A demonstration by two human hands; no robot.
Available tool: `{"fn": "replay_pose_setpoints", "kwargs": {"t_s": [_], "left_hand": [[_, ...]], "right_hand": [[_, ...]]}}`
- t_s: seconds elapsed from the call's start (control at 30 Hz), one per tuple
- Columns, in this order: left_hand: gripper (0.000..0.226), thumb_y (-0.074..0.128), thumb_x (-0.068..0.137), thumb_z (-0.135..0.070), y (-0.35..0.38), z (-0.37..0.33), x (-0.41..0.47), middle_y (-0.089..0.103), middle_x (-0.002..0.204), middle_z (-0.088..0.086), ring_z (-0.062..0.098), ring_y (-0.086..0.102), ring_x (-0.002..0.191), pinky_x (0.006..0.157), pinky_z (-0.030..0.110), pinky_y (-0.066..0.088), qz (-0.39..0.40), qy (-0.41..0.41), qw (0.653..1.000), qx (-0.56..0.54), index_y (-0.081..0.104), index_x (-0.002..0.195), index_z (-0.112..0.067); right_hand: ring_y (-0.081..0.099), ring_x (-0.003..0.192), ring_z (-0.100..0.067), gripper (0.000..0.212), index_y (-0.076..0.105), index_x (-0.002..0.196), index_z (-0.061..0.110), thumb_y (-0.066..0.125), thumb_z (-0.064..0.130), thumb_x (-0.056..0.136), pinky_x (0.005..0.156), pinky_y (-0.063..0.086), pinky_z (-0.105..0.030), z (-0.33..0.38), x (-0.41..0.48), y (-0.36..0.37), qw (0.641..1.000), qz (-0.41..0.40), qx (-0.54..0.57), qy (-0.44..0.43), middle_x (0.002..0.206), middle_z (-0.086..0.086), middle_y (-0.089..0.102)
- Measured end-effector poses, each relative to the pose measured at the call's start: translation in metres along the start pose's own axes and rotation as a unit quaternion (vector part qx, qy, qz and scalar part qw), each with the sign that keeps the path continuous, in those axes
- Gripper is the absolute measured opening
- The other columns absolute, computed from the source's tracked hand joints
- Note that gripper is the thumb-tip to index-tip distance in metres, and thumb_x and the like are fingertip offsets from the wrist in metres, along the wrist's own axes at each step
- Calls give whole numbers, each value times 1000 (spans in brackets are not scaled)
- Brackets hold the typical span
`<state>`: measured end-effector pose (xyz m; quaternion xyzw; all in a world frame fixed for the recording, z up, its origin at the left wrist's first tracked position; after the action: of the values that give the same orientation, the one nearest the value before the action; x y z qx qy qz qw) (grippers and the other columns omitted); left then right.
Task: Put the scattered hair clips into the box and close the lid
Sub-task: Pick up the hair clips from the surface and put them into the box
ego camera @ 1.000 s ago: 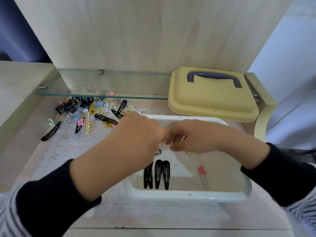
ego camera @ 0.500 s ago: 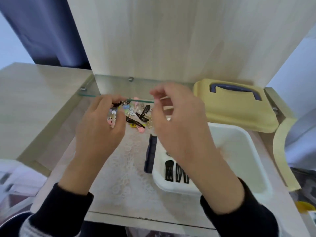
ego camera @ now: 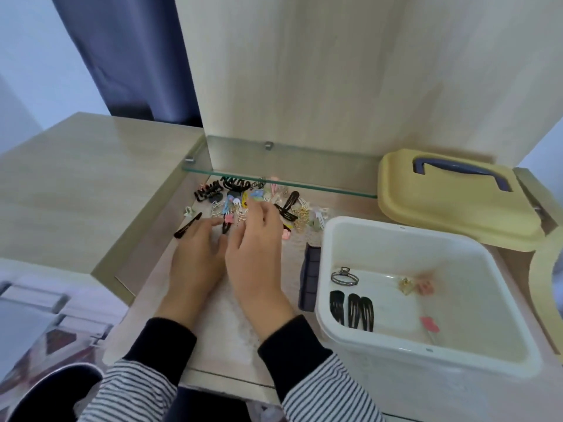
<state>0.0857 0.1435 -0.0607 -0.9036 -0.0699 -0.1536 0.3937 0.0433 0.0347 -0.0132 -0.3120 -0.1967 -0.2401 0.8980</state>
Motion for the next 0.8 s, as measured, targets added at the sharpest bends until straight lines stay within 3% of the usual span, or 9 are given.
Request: {"fn": "replay_pose_setpoints", "kwargs": {"t_s": [0.2, 0.3, 0.5, 0.63, 0.8], "left_hand": [[34, 67, 83, -9, 8, 2, 1, 67, 117, 8, 24, 62, 105, 90, 27, 44, -13, 72, 996, 48, 67, 118, -7], [30, 66, 84, -10, 8, 4, 2, 69, 113, 9, 25, 64, 102, 92, 29, 46, -13, 80, 995, 55, 71, 113, -6], [15, 63, 88, -15, 4, 5, -2, 70, 98, -3, 14, 64, 89, 81, 27, 50, -20, 60, 998, 5, 71, 101, -15], [10, 60, 92, -17, -1, 7, -5, 67, 84, -9, 8, 61, 81, 73, 29, 51, -34, 16, 998, -50, 69, 91, -21], [13, 57, 91, -10, -4, 8, -3, 65, 87, -8, 11, 60, 81, 70, 22, 46, -48, -14, 997, -58, 66, 97, -18]], "right_hand": [[47, 117, -32, 52, 55, 130, 15, 66, 9, 80, 96, 43, -40, -36, -2, 29, 986, 17, -167, -5, 129, -14, 52], [44, 124, -37, 53, 52, 133, 20, 62, 16, 82, 98, 42, -46, -42, -5, 35, 976, 46, -212, -12, 136, -12, 50], [46, 122, -35, 43, 58, 121, 15, 56, 10, 79, 96, 43, -43, -43, -6, 34, 975, 43, -219, -18, 125, -8, 57], [51, 114, -32, 29, 58, 110, 12, 66, 11, 82, 91, 47, -41, -46, -6, 35, 975, 29, -221, -12, 112, -8, 61], [54, 99, -28, 28, 57, 108, 11, 64, 11, 81, 82, 45, -36, -46, -8, 34, 976, 23, -214, -19, 100, -6, 62]]}}
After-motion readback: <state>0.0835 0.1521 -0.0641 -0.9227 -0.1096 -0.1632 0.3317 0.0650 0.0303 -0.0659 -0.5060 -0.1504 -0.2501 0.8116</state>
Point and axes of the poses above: each hand's wrist, its own x-axis towards the middle knuckle, its own y-axis out of the palm, z = x × y, the point moved 5 cm from there along x, towards the middle knuckle
